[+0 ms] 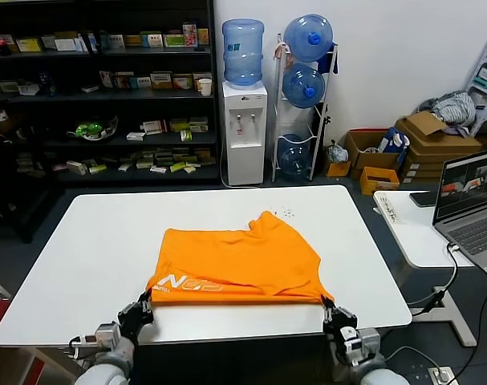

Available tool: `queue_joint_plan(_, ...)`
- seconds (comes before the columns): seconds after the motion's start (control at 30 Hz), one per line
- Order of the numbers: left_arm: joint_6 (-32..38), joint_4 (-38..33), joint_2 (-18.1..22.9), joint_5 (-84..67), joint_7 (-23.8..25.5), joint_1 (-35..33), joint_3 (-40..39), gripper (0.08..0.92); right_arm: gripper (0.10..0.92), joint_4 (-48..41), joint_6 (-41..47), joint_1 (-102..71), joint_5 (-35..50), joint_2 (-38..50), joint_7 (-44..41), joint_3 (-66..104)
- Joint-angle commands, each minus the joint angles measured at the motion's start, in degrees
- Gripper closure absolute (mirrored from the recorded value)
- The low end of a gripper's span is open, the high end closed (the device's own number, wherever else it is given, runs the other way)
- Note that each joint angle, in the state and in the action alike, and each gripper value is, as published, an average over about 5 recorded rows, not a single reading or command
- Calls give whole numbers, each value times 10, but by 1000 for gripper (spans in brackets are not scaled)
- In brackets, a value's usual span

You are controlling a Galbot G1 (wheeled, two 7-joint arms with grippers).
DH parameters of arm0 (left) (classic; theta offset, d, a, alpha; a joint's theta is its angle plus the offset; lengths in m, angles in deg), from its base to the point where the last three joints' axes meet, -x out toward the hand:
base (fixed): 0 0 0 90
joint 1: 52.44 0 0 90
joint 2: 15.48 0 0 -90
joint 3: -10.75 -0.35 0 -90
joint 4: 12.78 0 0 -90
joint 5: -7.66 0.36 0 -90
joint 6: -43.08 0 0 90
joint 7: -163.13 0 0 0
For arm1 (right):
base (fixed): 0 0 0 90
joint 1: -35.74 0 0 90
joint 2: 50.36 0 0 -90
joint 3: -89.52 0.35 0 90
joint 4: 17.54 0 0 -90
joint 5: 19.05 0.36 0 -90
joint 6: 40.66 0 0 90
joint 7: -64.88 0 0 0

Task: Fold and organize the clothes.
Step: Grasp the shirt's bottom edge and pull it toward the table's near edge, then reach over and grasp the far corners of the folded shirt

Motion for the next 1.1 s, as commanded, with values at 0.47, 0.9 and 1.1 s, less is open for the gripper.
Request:
queue_joint_plan(0.47,-9,-67,-90,-80,18,102,21,628,560,15,28,245,94,53,4,10)
queue_joint_plan(0.9,16,385,2,-53,83,416,-118,257,219,-497,26,576,14,-207,-63,-158)
queue_joint_plan(1.1,7,406,6,-41,86,413,-126,180,203,-544,22,570,-18,-235,-85,-149)
